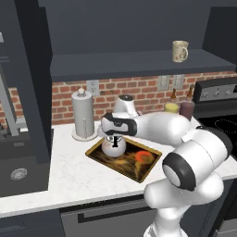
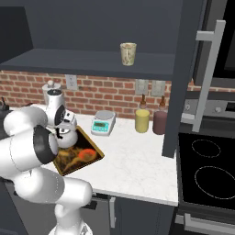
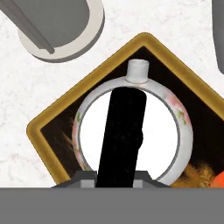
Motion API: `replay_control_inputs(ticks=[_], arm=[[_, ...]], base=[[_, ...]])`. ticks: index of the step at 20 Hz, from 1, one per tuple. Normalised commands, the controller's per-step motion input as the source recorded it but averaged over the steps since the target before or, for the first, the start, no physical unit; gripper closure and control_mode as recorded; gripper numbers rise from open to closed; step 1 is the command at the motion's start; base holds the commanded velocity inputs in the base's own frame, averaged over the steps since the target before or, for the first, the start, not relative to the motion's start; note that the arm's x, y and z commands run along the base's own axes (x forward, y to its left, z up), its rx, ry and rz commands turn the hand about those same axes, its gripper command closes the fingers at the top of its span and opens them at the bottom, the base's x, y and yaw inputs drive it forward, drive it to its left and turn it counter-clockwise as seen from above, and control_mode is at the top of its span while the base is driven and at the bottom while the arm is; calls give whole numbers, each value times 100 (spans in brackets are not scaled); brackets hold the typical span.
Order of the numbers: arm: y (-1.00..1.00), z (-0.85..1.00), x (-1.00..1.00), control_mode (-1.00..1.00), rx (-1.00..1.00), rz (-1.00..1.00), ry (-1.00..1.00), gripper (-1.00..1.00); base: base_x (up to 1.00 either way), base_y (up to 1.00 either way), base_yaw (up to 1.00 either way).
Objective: Pick the kettle from the counter and place it on the tray. Then pick the mug from the cabinet and place it on the tray. Then close the cabinet doors.
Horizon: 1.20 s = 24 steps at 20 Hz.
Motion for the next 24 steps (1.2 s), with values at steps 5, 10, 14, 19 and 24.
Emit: replay_control_inputs(ticks=[5,10,14,19,24], arm=[[16,-34,18,-100,0,0,0,100],[2,-37,0,-100,0,0,0,-100],[-2,-26,-5,-100,0,0,0,-100],[-1,-19,-14,-100,0,0,0,-100],[-2,-2,-22,-100,0,-2,0,-100]], base=[[0,0,0],[0,0,0],[0,0,0],[0,0,0],[0,0,0]])
